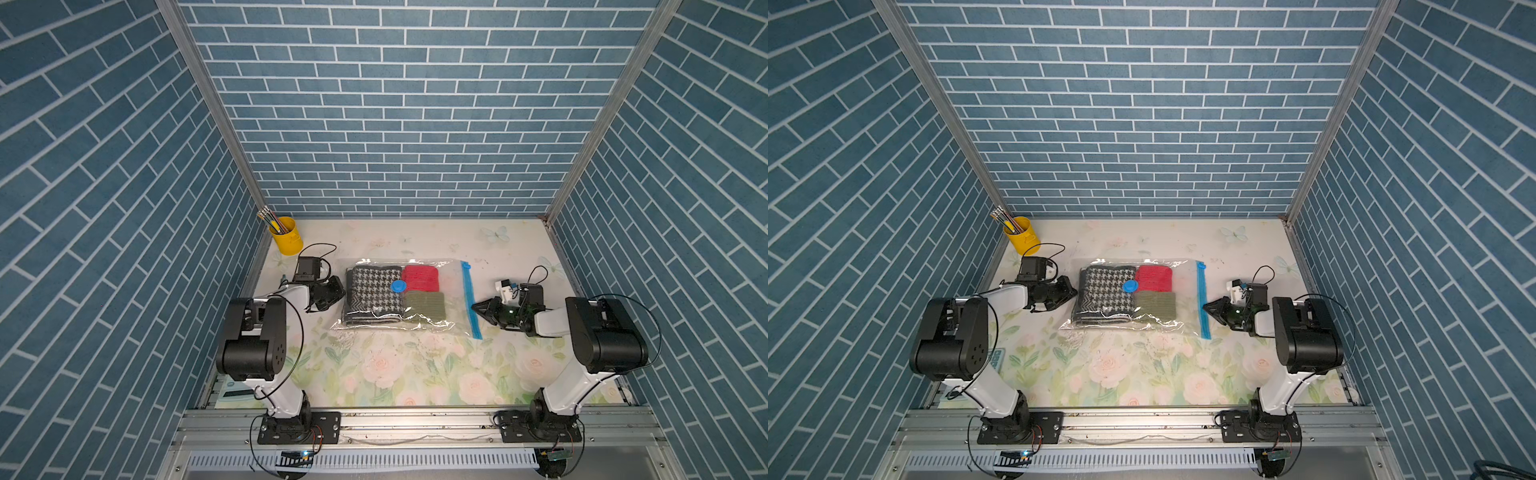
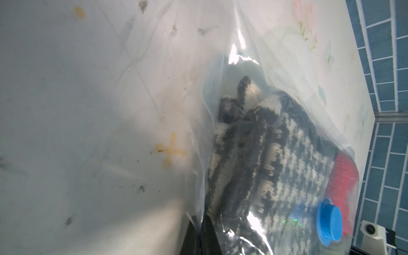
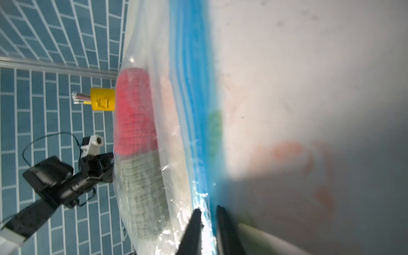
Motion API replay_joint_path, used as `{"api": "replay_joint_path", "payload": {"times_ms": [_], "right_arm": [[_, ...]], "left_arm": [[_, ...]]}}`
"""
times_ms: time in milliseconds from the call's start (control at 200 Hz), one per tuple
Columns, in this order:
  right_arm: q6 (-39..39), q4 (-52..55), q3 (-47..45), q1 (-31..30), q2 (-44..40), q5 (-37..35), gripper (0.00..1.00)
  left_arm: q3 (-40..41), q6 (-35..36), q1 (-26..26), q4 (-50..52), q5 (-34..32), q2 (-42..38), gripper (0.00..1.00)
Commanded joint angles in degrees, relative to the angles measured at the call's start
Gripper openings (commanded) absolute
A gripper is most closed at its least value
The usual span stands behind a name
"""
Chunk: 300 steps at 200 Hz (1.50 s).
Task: Take the scarf out of the vacuum bag
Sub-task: Adjust the vacuum bag at the center of the board.
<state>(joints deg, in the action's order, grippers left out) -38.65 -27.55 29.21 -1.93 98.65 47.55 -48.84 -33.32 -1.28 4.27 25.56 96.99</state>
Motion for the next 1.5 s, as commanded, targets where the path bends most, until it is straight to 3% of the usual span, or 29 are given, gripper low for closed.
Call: {"api": "replay_joint_path", "payload": {"times_ms": [0,145,365,545,685,820,980,1140,1495], "right_arm": [[1.28,4.26,0.13,-0.36,-0.07,-1.72,0.33],[3.43,9.33,0.56,-0.51,-1.86,-3.39,0.47],[4.6,10.79,1.3,-1.72,-0.02,-4.07,0.48],[1.08,2.98,0.08,-2.58,2.85,-0.75,0.33],[-2.8,-5.18,-1.65,-2.54,4.0,1.71,0.0],[-3.53,-6.44,-2.18,-2.28,3.12,1.04,0.0],[1.01,2.19,-0.51,-2.48,0.67,-5.63,0.0],[6.72,14.17,2.91,-3.97,-2.45,-15.64,0.0],[11.17,26.93,9.87,-10.24,-1.33,-31.16,0.0]], "left_arm": [[-0.91,1.48,-0.65,2.41,-0.58,0.05,0.0],[-0.99,1.52,-0.65,2.67,-0.86,0.11,0.0],[-1.35,1.49,-0.81,2.6,-0.47,0.74,0.0],[-1.17,1.59,-1.01,2.93,-0.66,0.74,0.0],[-1.16,1.6,-1.03,3.11,-0.81,0.53,0.0],[-1.59,1.77,-1.09,3.9,-2.08,-1.93,0.0],[-5.51,2.84,-2.83,7.94,-5.2,-7.63,0.0],[-12.96,3.44,-8.25,12.68,-8.61,-11.64,0.0],[-30.24,2.04,-22.34,18.09,-11.13,-7.96,0.0]]}}
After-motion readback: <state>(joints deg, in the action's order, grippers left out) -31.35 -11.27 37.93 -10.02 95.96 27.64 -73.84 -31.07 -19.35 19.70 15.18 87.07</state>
